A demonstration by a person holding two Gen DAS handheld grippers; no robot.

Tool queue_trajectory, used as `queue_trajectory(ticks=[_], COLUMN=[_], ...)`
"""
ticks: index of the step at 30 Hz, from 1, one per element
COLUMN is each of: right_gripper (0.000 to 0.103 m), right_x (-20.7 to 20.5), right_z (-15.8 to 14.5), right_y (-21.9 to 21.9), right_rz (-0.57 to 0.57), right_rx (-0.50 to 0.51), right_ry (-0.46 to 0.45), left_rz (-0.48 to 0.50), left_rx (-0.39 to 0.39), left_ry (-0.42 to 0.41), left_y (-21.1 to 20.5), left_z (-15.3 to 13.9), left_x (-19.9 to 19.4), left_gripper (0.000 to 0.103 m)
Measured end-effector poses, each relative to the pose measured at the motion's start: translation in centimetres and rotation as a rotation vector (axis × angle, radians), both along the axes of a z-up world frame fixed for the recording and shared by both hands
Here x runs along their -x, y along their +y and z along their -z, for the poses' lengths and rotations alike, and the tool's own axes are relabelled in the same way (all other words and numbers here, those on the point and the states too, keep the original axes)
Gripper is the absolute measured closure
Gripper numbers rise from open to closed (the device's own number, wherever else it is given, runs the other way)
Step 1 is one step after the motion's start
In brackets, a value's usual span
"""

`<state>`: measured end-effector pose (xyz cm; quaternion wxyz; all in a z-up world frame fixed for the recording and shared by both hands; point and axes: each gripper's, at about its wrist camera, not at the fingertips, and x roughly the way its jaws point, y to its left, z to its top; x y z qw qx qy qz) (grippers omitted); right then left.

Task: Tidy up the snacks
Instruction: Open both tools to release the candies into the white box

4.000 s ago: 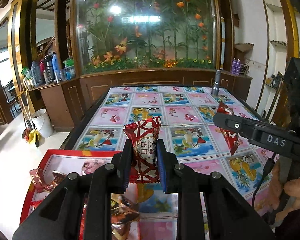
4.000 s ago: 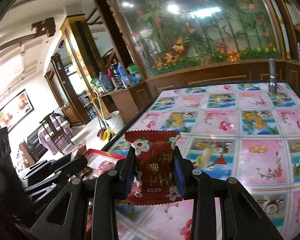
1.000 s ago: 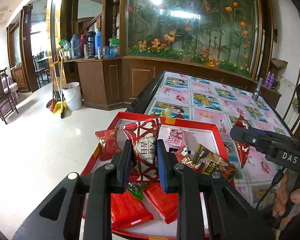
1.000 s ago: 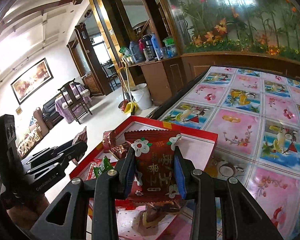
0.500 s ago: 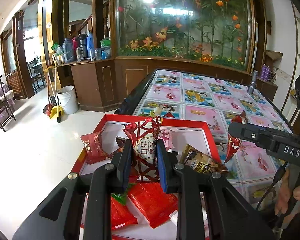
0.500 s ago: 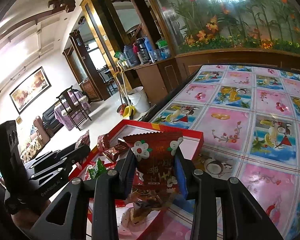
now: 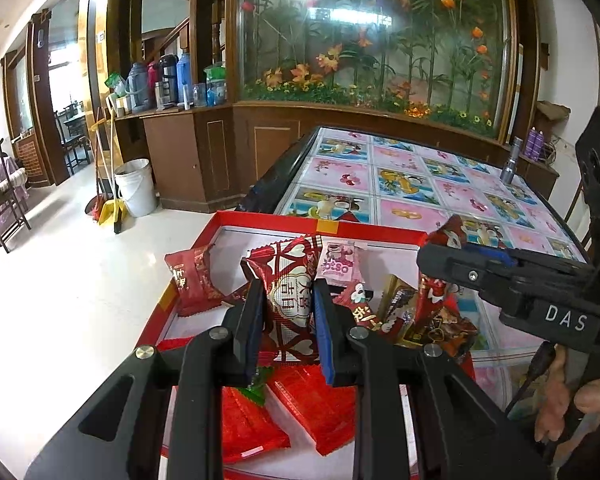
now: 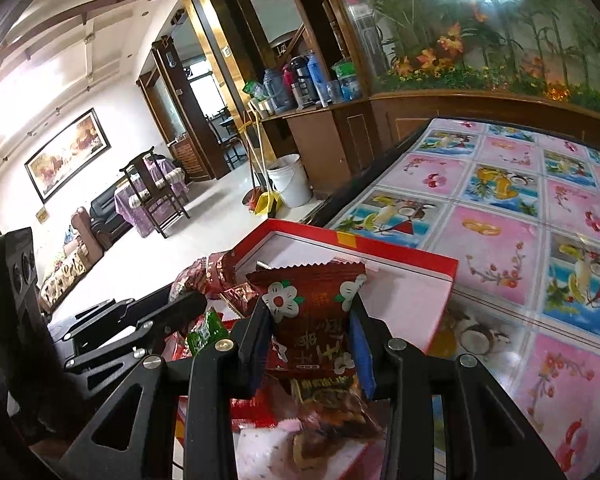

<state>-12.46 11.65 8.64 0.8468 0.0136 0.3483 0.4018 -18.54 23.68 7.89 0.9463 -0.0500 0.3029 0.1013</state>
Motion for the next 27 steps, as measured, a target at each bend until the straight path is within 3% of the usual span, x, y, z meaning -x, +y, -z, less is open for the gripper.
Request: queue_trajectory(ticks=[13, 16, 19, 22, 27], right_gripper=[0.065, 0.055, 0.043, 0.039, 0.037], right_x=[-0.9, -1.6, -1.4, -1.4, -1.7], right_z=[0.4, 0.4, -0.2, -0.7, -0.4], right_y=[1.4, 2.0, 1.5, 0.3, -2.1], right_rz=[0.025, 0.037, 0.055, 0.092, 0.140], right_rx=[0.018, 0.033, 0.008, -0.013, -0.026], right_ry=[0.001, 0.009, -0.017, -0.039, -0.020], left_rz=[0.003, 0.005, 0.003, -0.008, -0.052], left_rx=[-0.007, -0.046, -0.048, -0.060, -0.038], left_ry=[0.040, 0.072, 0.081, 0.077, 0.081], left_y=[0.8, 0.7, 0.7, 0.5, 0.7], left_z=[1.2, 1.3, 1.1, 1.1, 1.3], left_x=[-1.4, -2.5, -2.8, -2.7, -1.9], left_gripper=[0.082, 0.081, 0.071, 0.043, 0.026])
